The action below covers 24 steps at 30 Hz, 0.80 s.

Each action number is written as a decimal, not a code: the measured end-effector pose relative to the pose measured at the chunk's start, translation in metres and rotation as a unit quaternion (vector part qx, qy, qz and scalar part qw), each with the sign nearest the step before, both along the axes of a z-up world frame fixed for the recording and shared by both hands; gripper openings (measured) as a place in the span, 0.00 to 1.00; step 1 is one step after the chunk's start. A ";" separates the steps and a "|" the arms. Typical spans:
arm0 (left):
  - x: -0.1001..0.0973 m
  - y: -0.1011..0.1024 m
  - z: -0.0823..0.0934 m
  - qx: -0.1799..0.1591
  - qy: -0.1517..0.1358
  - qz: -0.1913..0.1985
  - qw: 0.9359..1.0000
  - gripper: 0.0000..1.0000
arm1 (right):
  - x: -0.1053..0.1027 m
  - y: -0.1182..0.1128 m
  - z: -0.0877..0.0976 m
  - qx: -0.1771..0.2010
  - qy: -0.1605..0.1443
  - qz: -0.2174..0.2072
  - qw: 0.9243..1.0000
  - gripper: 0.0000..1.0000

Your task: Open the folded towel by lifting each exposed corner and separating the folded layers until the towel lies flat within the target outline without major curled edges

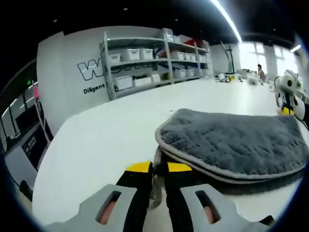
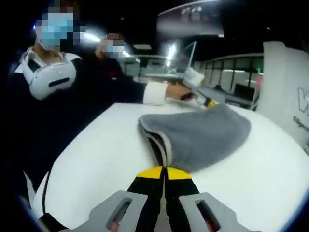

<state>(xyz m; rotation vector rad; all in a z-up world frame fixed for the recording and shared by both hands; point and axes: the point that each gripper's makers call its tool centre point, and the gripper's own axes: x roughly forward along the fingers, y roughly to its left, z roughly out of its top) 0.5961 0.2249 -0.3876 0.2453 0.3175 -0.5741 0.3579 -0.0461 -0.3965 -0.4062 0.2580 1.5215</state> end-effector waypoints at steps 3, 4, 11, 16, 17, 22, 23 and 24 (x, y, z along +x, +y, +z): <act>0.002 -0.001 0.002 -0.008 0.000 0.000 1.000 0.10 | -0.005 0.004 0.004 0.007 0.003 0.012 1.000 0.00; 0.003 -0.002 0.003 -0.011 -0.001 0.000 1.000 0.10 | -0.007 0.005 0.004 0.007 0.004 0.017 1.000 0.00; 0.008 -0.009 0.005 -0.024 -0.002 -0.007 1.000 0.10 | -0.018 0.015 0.001 0.004 0.010 0.042 0.999 0.00; 0.013 -0.016 0.005 -0.025 -0.003 -0.009 1.000 0.11 | -0.034 0.027 -0.001 0.000 0.013 0.066 0.998 0.00; 0.014 -0.017 0.005 -0.025 -0.003 -0.010 1.000 0.11 | -0.037 0.029 -0.001 0.000 0.012 0.070 0.997 0.00; 0.018 -0.022 0.007 -0.021 -0.017 -0.006 1.000 0.12 | -0.046 0.037 -0.002 0.000 0.012 0.085 0.996 0.00; 0.019 -0.022 0.007 -0.023 -0.018 -0.007 1.000 0.12 | -0.047 0.038 -0.002 0.000 0.014 0.088 0.996 0.00; 0.019 -0.023 0.008 -0.024 -0.018 -0.008 1.000 0.12 | -0.048 0.039 -0.002 0.001 0.015 0.090 0.996 0.00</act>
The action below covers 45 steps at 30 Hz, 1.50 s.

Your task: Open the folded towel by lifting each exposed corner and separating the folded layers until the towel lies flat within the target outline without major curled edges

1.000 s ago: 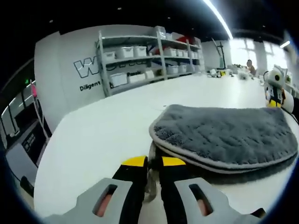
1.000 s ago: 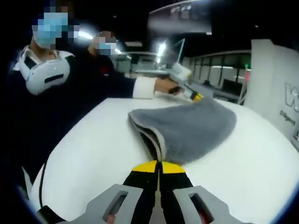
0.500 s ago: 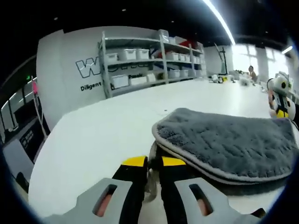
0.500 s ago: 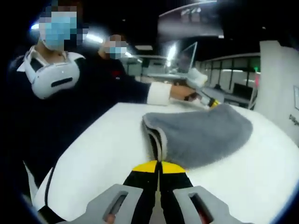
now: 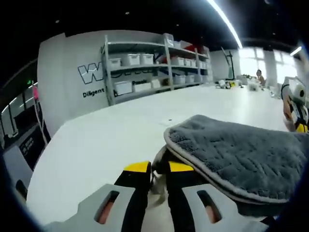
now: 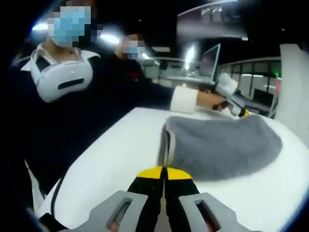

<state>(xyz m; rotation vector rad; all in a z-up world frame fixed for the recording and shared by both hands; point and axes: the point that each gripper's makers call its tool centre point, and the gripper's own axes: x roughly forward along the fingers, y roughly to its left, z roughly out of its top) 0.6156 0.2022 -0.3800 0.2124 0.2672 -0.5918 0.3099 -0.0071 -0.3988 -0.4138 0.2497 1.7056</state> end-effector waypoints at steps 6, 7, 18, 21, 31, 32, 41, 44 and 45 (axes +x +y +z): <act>0.001 -0.005 0.001 0.005 -0.009 -0.005 1.000 0.13 | -0.006 0.006 0.000 0.002 0.000 0.010 1.000 0.00; 0.001 -0.006 0.001 0.004 -0.009 -0.005 1.000 0.13 | -0.007 0.008 0.001 0.003 -0.001 0.012 1.000 0.00; 0.006 -0.006 0.003 0.047 -0.048 0.007 0.998 0.16 | -0.010 0.020 -0.001 0.004 0.003 0.017 1.000 0.00; 0.007 -0.005 0.003 0.051 -0.054 0.017 0.997 0.15 | -0.012 0.022 0.000 0.006 0.003 0.021 1.000 0.00; 0.000 0.003 0.015 0.011 -0.056 0.022 0.998 0.16 | -0.014 0.026 -0.001 0.012 -0.005 0.035 0.999 0.00; 0.000 0.004 0.013 0.013 -0.053 0.022 0.998 0.17 | -0.014 0.026 -0.001 0.013 -0.009 0.035 0.999 0.00; -0.016 -0.004 0.010 -0.037 0.000 0.000 0.999 0.25 | -0.016 0.020 0.005 0.020 -0.015 0.048 0.999 0.02; -0.023 -0.006 0.013 -0.050 0.003 -0.009 0.999 0.27 | -0.009 0.018 0.015 0.049 -0.007 0.036 0.998 0.05; -0.025 -0.007 0.013 -0.053 0.006 -0.012 0.998 0.28 | -0.008 0.016 0.018 0.053 -0.005 0.034 0.998 0.05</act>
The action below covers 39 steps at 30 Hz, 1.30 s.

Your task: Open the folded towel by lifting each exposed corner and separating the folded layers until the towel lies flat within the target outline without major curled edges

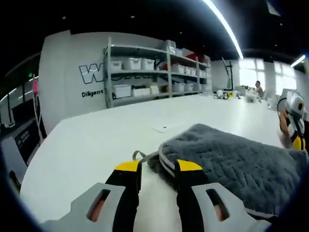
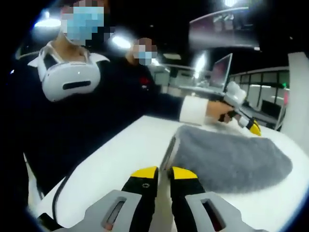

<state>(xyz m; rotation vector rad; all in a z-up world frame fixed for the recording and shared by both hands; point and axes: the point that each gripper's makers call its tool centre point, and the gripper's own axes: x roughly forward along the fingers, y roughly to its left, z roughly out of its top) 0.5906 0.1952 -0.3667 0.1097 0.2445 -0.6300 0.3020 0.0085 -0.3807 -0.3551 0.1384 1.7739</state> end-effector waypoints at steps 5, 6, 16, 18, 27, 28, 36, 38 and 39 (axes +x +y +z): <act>-0.005 0.000 -0.001 -0.018 0.015 -0.007 1.000 0.31 | 0.014 -0.002 0.016 0.035 -0.016 -0.033 0.999 0.08; -0.006 -0.001 -0.002 -0.030 0.025 -0.011 0.999 0.32 | 0.016 -0.001 0.017 0.039 -0.020 -0.038 0.998 0.10; -0.016 -0.017 0.001 -0.067 0.052 -0.037 0.996 0.38 | 0.024 0.013 0.026 0.056 -0.083 -0.074 0.992 0.28; -0.018 -0.021 -0.001 -0.064 0.055 -0.041 0.996 0.38 | 0.023 0.016 0.028 0.061 -0.090 -0.079 0.991 0.28; -0.025 -0.028 -0.013 -0.049 0.075 -0.057 0.994 0.40 | 0.027 0.022 0.020 0.048 -0.106 -0.082 0.990 0.29; -0.025 -0.029 -0.015 -0.049 0.077 -0.057 0.994 0.40 | 0.028 0.023 0.018 0.045 -0.106 -0.081 0.990 0.29; -0.028 -0.033 -0.030 -0.024 0.096 -0.056 0.994 0.39 | 0.025 0.027 0.011 0.037 -0.098 -0.077 0.991 0.29; -0.029 -0.034 -0.029 -0.022 0.093 -0.057 0.994 0.39 | 0.024 0.027 0.008 0.032 -0.100 -0.076 0.992 0.29; -0.030 -0.034 -0.028 -0.017 0.088 -0.058 0.994 0.38 | 0.024 0.027 0.007 0.029 -0.098 -0.074 0.992 0.29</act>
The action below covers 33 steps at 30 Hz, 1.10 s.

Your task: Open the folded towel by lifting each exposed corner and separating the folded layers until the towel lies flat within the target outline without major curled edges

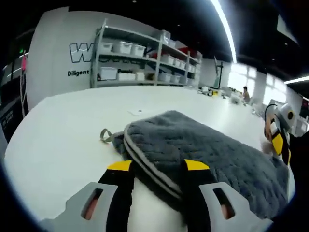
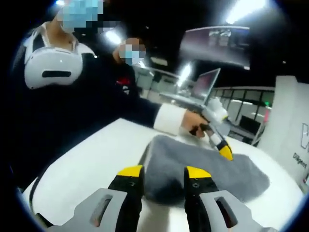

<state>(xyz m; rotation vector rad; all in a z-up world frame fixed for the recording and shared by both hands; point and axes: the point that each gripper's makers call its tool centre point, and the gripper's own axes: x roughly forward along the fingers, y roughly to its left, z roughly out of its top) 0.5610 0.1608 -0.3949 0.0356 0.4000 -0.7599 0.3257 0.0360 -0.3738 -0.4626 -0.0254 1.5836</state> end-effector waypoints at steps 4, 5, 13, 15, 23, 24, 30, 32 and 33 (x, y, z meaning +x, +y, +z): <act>-0.001 0.000 0.003 0.016 -0.020 -0.002 1.000 0.34 | -0.003 0.000 -0.010 -0.018 0.014 0.005 1.000 0.28; -0.002 0.000 0.004 0.018 -0.024 -0.003 1.000 0.33 | -0.003 0.000 -0.014 -0.026 0.014 0.005 1.000 0.28; -0.003 0.001 0.008 0.025 -0.037 -0.007 0.999 0.23 | -0.004 -0.001 -0.020 -0.037 0.023 0.006 0.999 0.26; -0.004 0.001 0.010 0.025 -0.040 -0.008 0.999 0.21 | -0.004 -0.001 -0.023 -0.040 0.033 0.006 0.999 0.26; -0.004 0.000 0.027 0.023 -0.079 -0.001 0.997 0.13 | -0.005 -0.001 -0.025 -0.037 0.069 0.001 0.997 0.25; -0.005 -0.001 0.029 0.023 -0.083 -0.002 0.996 0.12 | -0.005 -0.001 -0.025 -0.037 0.069 0.001 0.997 0.25; -0.009 -0.007 0.039 0.042 -0.110 -0.001 0.993 0.08 | -0.007 -0.001 -0.023 -0.038 0.052 0.007 0.998 0.26; -0.011 -0.010 0.040 0.055 -0.120 -0.004 0.991 0.07 | -0.006 -0.002 -0.020 -0.034 0.055 0.007 0.998 0.26; -0.011 -0.012 0.041 0.061 -0.128 -0.006 0.990 0.06 | -0.006 -0.002 -0.018 -0.031 0.056 0.006 0.998 0.27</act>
